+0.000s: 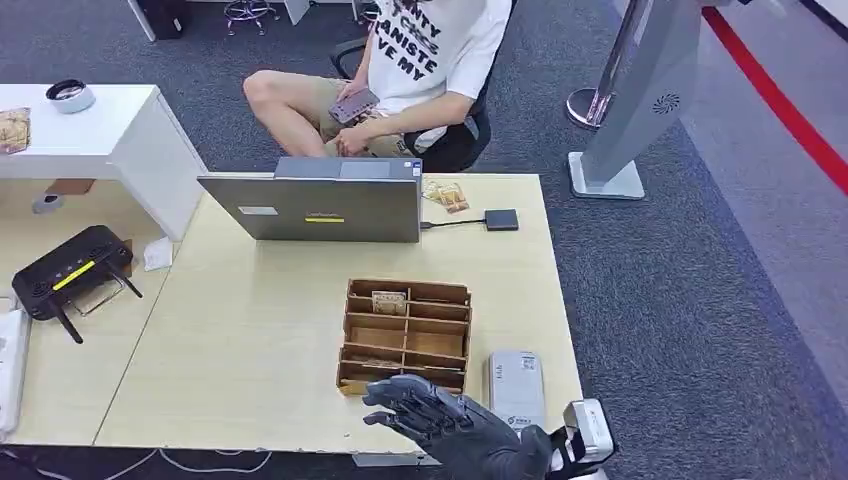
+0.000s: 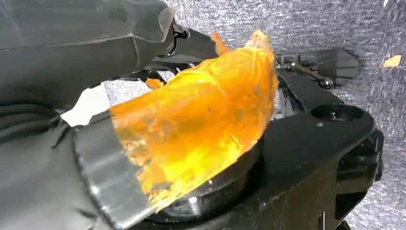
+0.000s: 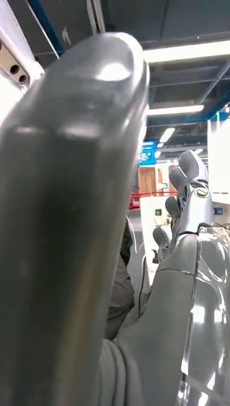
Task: Pass the card to the sensor for recognition and then transmit it.
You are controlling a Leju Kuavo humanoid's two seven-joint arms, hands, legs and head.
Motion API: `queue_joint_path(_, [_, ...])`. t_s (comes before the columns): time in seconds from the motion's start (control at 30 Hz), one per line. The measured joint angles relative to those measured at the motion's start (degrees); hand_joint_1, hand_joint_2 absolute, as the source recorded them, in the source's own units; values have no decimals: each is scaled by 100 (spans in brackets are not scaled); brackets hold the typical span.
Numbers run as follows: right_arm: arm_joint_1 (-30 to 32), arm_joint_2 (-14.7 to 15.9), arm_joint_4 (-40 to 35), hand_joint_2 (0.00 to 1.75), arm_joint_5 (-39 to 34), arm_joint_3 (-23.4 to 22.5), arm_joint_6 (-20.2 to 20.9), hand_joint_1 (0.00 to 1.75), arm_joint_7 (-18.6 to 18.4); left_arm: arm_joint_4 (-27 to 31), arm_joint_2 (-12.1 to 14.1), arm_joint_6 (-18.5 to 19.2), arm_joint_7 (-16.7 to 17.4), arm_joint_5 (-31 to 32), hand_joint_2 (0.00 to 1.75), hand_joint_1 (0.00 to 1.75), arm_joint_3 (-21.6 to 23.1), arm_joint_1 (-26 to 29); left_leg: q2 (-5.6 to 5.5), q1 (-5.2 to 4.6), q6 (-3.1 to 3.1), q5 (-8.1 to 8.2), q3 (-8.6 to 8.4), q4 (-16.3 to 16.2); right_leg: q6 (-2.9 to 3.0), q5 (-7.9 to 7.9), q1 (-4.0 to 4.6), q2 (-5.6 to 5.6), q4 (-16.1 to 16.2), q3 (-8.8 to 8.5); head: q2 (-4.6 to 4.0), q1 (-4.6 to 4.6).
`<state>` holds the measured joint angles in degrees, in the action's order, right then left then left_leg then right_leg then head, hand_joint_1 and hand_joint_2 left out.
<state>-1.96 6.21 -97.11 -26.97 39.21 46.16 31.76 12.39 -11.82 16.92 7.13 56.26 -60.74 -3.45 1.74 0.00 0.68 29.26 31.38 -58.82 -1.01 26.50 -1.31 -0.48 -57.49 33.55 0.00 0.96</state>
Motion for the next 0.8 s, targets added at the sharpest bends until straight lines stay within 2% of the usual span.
queue_joint_path(0.03, [0, 0, 0, 0, 0, 0, 0, 0, 0, 0, 9, 0, -4, 0, 0, 175, 0, 0, -1, -1, 0, 0, 0, 0, 0, 0, -2, 0, 0, 1, 0, -2])
queue_joint_path(0.07, [0, 0, 0, 0, 0, 0, 0, 0, 0, 0, 20, 4, -17, 0, 0, 30, 0, 2, -2, -2, 0, 0, 0, 0, 0, 0, -2, -2, 0, 0, 0, -2])
queue_joint_path(0.1, [-1, 0, 0, 0, 0, 2, 0, 0, 0, 0, 28, 15, -42, 2, 0, 0, 0, 0, -4, -2, 0, 0, 0, 0, 0, 0, -2, -3, 0, 0, 0, 0])
queue_joint_path(0.13, [-1, 2, 0, 0, 0, 2, 0, 0, 0, -2, 28, 20, -46, 19, 0, 7, -2, -1, -3, -2, 1, 0, 0, 0, 0, 0, -2, -3, 0, -1, 0, -2])
queue_joint_path(0.17, [-1, 2, 0, 0, 0, 2, 0, 0, 0, -2, 26, 11, -42, 44, 0, 175, -2, -2, -2, -2, 2, 1, 0, 0, 0, 0, -2, -2, 0, 0, 0, 0])
queue_joint_path(0.23, [-1, 2, 0, 0, 0, 4, 0, 0, 0, -2, 26, -4, -6, 48, 0, 175, 0, -13, -2, -2, 2, 1, 0, 0, -1, 0, -2, -1, 0, 0, 0, 0])
queue_joint_path(0.27, [-2, 2, 0, 0, 0, 9, 0, 0, 0, -2, 31, 2, -7, 46, 0, 42, 0, -18, -2, -2, 2, 1, 0, 0, -1, 0, -2, -2, 0, 0, 0, 0])
queue_joint_path(0.3, [-3, 2, 0, 0, -2, 11, 0, 0, 0, 0, 33, 13, -20, 44, 0, 0, 0, -21, -3, -3, 2, 1, 0, 0, -1, 0, -3, -3, 0, 0, 0, -2])
queue_joint_path(0.33, [-3, 2, 0, 0, -2, 13, 0, 0, 0, 0, 33, 15, -31, 48, 0, 5, 0, -23, -3, -4, 2, 1, 0, 0, -1, 0, -4, -3, 0, -1, 0, -2])
queue_joint_path(0.37, [-3, 2, 0, 0, 0, 18, 0, 0, 0, -2, 33, 15, -31, 52, 0, 175, 0, -26, -3, -4, 2, 1, 0, 0, -1, 0, -3, -3, 0, -1, 0, 0])
queue_joint_path(0.43, [-3, 4, 0, 0, -2, 22, 0, 0, 0, 0, 33, 7, -20, 61, 0, 175, 0, -30, -2, -4, 2, 1, 0, 0, -1, 0, -4, -2, 0, 0, 0, -2])
queue_joint_path(0.47, [-4, 4, 0, 0, 0, 22, 0, 0, 0, 0, 33, 0, -17, 57, 0, 120, 0, -34, -3, -4, 2, 1, 0, 0, -1, 0, -3, -2, 0, 0, 0, 0])
queue_joint_path(0.5, [-4, 4, 0, 0, 0, 22, 0, 0, 0, 0, 39, -2, -17, 50, 0, 10, 0, -37, -5, -4, 2, 1, 0, 0, -1, 0, -3, -3, 0, 0, 0, 0])
queue_joint_path(0.53, [-5, 4, 0, 0, 0, 22, 0, 0, 0, 0, 39, 0, -15, 48, 0, 0, -2, -37, -5, -4, 2, 1, 0, 0, -1, 0, -4, -3, 0, -1, 0, -2])
queue_joint_path(0.57, [-5, 4, 0, 0, 0, 22, 0, 0, 0, 0, 39, 0, -13, 59, 0, 0, 0, -39, -4, -4, 2, 1, 0, 0, -1, 0, -4, -3, 0, 0, 0, -2])
queue_joint_path(0.6, [-5, 4, 0, 0, 0, 24, 0, 0, 0, 0, 39, 2, 0, 61, 0, 168, 0, -43, -4, -4, 2, 1, 0, 0, -1, 0, -3, -3, 0, -1, 0, 0])
queue_joint_path(0.67, [-6, 7, 0, 0, 0, 24, 0, 0, 0, 0, 39, 0, 4, 68, 0, 175, 0, -45, -3, -4, 2, 1, 0, 0, -1, 0, -4, -2, 0, -1, 0, 0])
queue_joint_path(0.7, [-7, 7, 0, 0, 0, 24, -2, 0, 0, 0, 39, -2, 9, 68, 0, 49, 0, -46, -3, -4, 2, 1, 0, 0, -1, 0, -4, -2, 0, -1, 0, 0])
queue_joint_path(0.73, [-8, 7, 0, 0, 0, 24, -4, 0, 0, 0, 39, -2, 9, 66, 0, 49, 0, -47, -4, -4, 2, 1, 0, 0, -1, 0, -4, -2, 0, -1, 0, -2])
queue_joint_path(0.77, [-8, 7, 0, 0, 0, 24, -4, 0, 0, 0, 39, -2, 11, 66, 0, 5, -2, -47, -4, -4, 2, 1, 0, 0, -1, 0, -4, -2, 0, -1, 0, 0])
queue_joint_path(0.8, [-10, 9, 0, 0, 0, 24, -4, 0, 0, 0, 39, -2, 15, 66, 0, 175, 0, -48, -4, -4, 2, 1, 0, 0, -1, 0, -4, -2, 0, -1, 0, 0])
